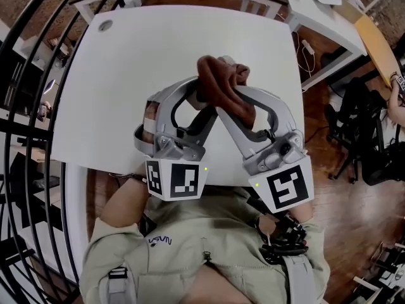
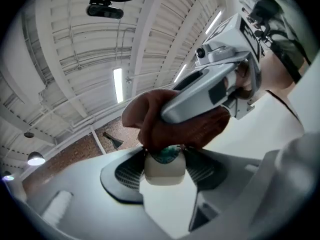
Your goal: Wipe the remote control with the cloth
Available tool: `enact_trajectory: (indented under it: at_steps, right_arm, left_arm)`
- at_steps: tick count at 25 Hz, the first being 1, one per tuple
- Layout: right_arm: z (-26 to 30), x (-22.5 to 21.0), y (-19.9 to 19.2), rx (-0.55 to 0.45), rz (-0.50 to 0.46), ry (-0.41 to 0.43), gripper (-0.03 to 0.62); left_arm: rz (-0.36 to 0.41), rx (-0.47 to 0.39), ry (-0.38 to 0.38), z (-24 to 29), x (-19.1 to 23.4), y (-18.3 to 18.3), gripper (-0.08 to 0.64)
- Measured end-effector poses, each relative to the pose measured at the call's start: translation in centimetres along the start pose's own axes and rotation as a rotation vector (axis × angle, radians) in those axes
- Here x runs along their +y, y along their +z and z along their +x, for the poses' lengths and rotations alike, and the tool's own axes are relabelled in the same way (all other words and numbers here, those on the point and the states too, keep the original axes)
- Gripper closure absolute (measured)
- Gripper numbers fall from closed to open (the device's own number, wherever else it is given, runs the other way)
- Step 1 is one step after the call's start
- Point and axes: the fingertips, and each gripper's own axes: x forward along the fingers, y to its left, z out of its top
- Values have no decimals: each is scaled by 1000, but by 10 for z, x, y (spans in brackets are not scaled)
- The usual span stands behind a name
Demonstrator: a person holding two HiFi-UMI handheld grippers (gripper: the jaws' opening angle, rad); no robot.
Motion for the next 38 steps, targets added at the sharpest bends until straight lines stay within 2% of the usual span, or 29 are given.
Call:
enact_trajectory:
  at_steps: [2,4,6,8,10,11,13,16,18,20,22,25,27,31,33,36,38]
  right_arm:
    - [-9,-37,2,-14,-10,-172,488]
    - [-12,-61,-2,6,-4,-276,487]
    - [-8,-56,-8,28,26,-256,487]
    - [-1,-25,-9,35,25,-138,488]
    - [5,7,-7,28,-14,-8,488]
    - [5,14,-5,16,-18,25,488]
    - [2,5,-2,-20,22,7,488]
    - [-9,-44,-3,-72,89,-199,488]
    - [-16,-74,-15,-67,122,-315,486]
    - [-17,-82,-29,-48,142,-344,486]
    - [-10,-71,-31,-51,160,-306,486]
    - [3,-41,-13,-123,214,-201,486]
    - [4,-33,-9,-158,228,-165,486]
    - [-12,-55,-27,-129,268,-267,486]
    - [-16,-53,-32,-103,276,-254,486]
    - [-5,-21,-36,-33,253,-97,486]
    - [5,-9,-47,26,239,-51,486]
  left_arm:
    - [-36,-26,-29,-2,-3,6,298]
    - [-69,-53,-53,-4,-5,13,298]
    - [-80,-67,-61,-4,-5,16,298]
    - [-80,-66,-61,-2,-4,16,298]
    - [-91,-59,-63,2,-3,12,298]
    - [-103,-57,-65,3,-2,10,298]
    - [-139,-64,-75,5,1,8,298]
    - [-213,-96,-111,6,12,12,299]
    - [-294,-124,-127,6,20,13,299]
    - [-425,-161,-130,6,28,14,299]
    - [-553,-180,-133,6,34,13,301]
    - [-624,-184,-161,7,38,4,302]
    - [-714,-189,-175,9,42,-2,304]
    - [-1058,-171,-148,13,63,-18,305]
    - [-1185,-173,-101,14,78,-24,305]
    - [-1228,-198,-26,12,96,-27,305]
    - [-1239,-196,-27,11,95,-27,305]
